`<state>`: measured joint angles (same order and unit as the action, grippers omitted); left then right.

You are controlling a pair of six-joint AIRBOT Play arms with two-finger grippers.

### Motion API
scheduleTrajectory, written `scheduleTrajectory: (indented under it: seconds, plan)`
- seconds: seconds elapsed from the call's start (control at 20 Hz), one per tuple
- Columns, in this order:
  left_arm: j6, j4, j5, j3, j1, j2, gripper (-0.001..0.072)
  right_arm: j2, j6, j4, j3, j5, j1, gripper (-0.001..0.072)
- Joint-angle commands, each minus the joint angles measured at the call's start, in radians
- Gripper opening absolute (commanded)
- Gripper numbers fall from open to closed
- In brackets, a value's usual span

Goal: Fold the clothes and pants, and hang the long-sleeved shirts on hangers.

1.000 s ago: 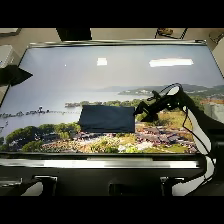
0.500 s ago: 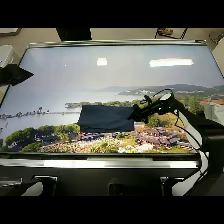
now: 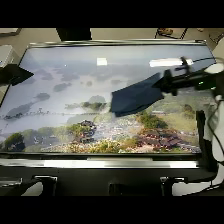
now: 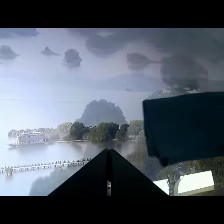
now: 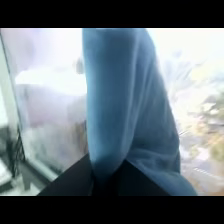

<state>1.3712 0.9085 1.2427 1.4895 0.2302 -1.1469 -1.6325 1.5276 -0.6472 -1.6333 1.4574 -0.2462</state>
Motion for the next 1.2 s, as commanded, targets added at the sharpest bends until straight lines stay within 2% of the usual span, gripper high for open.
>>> scheduleTrajectory:
  seconds: [0.0, 0.15, 0.45, 0.6, 0.9, 1.0, 1.15]
  plan:
    - [-0.003, 0.000, -0.001, 0.000, -0.012, 0.000, 0.0022, 0.066, 0.117, -0.087, -0.163, 0.057, -0.198, 0.0040]
    - [-0.002, 0.000, -0.001, 0.000, -0.037, 0.000, 0.0022, 0.067, 0.167, -0.101, -0.267, 0.106, -0.385, 0.0040]
    - [-0.002, 0.000, -0.001, 0.000, -0.064, 0.001, 0.0022, 0.068, 0.249, -0.095, -0.325, 0.066, -0.696, 0.0040]
    - [-0.001, -0.002, -0.002, 0.000, -0.070, 0.000, 0.0022, 0.082, 0.256, -0.043, -0.325, 0.093, -0.805, 0.0040]
    - [-0.002, -0.003, -0.005, 0.000, -0.070, 0.001, 0.0022, 0.137, 0.261, -0.059, -0.325, 0.170, -0.980, 0.0041]
    - [-0.002, -0.003, -0.005, 0.000, -0.070, 0.001, 0.0022, 0.141, 0.261, -0.113, -0.325, 0.256, -1.015, 0.0041]
    - [-0.002, -0.003, -0.005, 0.000, -0.069, 0.001, 0.0022, 0.150, 0.269, -0.341, -0.323, 0.360, -1.022, 0.0042]
